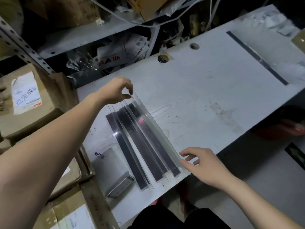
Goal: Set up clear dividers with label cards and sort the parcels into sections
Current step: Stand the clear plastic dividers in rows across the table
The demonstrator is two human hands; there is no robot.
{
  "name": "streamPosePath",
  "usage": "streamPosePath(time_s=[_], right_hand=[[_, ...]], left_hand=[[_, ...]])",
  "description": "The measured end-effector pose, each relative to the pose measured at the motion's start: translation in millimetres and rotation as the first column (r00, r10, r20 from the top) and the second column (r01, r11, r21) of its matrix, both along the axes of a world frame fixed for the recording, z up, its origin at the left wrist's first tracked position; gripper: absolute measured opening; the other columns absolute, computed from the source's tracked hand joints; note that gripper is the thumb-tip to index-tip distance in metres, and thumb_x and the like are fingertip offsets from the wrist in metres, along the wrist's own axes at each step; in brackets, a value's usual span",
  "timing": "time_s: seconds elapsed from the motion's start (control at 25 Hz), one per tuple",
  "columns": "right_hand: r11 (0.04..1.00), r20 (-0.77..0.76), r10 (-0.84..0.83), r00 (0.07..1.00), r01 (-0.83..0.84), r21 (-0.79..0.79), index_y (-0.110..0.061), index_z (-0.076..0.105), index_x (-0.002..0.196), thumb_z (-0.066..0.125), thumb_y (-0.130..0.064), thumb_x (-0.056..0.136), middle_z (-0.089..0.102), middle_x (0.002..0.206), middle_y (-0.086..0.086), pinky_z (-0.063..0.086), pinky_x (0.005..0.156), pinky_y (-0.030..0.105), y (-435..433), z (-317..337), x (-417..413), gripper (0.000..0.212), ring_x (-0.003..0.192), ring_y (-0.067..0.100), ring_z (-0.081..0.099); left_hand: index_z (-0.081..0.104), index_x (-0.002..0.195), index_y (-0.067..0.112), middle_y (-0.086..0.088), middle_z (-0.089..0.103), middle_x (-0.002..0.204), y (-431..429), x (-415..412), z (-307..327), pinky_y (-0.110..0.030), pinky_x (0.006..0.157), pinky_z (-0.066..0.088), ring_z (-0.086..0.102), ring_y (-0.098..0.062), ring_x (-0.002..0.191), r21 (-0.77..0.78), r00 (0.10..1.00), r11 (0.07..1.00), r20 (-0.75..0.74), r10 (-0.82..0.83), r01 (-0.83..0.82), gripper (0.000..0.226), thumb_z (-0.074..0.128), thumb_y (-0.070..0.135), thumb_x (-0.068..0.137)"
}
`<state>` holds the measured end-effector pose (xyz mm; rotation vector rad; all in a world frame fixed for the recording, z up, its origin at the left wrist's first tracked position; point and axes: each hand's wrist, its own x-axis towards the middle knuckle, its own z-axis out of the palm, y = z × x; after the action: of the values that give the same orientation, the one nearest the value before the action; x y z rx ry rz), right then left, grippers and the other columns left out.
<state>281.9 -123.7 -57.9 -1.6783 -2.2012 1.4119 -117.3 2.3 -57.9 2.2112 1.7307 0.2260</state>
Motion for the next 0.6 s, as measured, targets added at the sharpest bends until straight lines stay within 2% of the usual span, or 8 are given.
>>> streamPosePath(time_s=[0.16,0.36,0.52,0.6], right_hand=[[1.0,-0.002,-0.023,1.0,0.023,0.007,-0.036,0.073,0.113,0.069,-0.042,0.092,0.07,0.107,-0.026,0.057,0.087,0.022,-10,0,2,0.023,0.1,-0.009,0.064],[0.999,-0.014,-0.036,0.999,0.036,-0.014,-0.037,0.074,0.106,0.071,-0.047,0.089,0.071,0.103,-0.026,0.058,0.084,0.024,-15,-4,6,0.02,0.099,-0.007,0.065],[0.998,-0.023,-0.058,0.998,0.058,0.013,-0.034,0.075,0.101,0.07,-0.035,0.092,0.072,0.097,-0.024,0.059,0.083,0.025,-18,-10,7,0.01,0.096,-0.006,0.066],[0.995,-0.03,-0.084,0.996,0.086,0.049,-0.031,0.077,0.095,0.071,-0.027,0.09,0.074,0.09,-0.022,0.059,0.081,0.024,-19,-12,4,0.009,0.091,-0.005,0.067]], left_hand=[[0.072,0.086,0.011,0.0,0.07,0.09,5,-2,-3,-0.031,0.079,0.046,0.059,-0.016,0.083,-0.035,0.997,0.997,-0.002,-0.074,0.074,0.009,0.075,0.002,0.089],[0.065,0.081,0.013,-0.002,0.072,0.086,7,-13,-4,-0.045,0.076,0.057,0.066,-0.023,0.082,-0.052,0.991,0.993,-0.08,-0.108,0.104,0.02,0.067,-0.004,0.092],[0.07,0.087,0.009,-0.002,0.074,0.094,4,-17,1,-0.039,0.085,0.056,0.065,-0.019,0.088,-0.047,0.994,0.995,-0.061,-0.093,0.091,0.011,0.069,-0.001,0.093],[0.075,0.093,0.009,-0.001,0.074,0.096,4,-18,2,-0.035,0.089,0.056,0.065,-0.017,0.091,-0.059,0.999,0.997,0.008,-0.047,0.048,0.009,0.072,0.002,0.092]])
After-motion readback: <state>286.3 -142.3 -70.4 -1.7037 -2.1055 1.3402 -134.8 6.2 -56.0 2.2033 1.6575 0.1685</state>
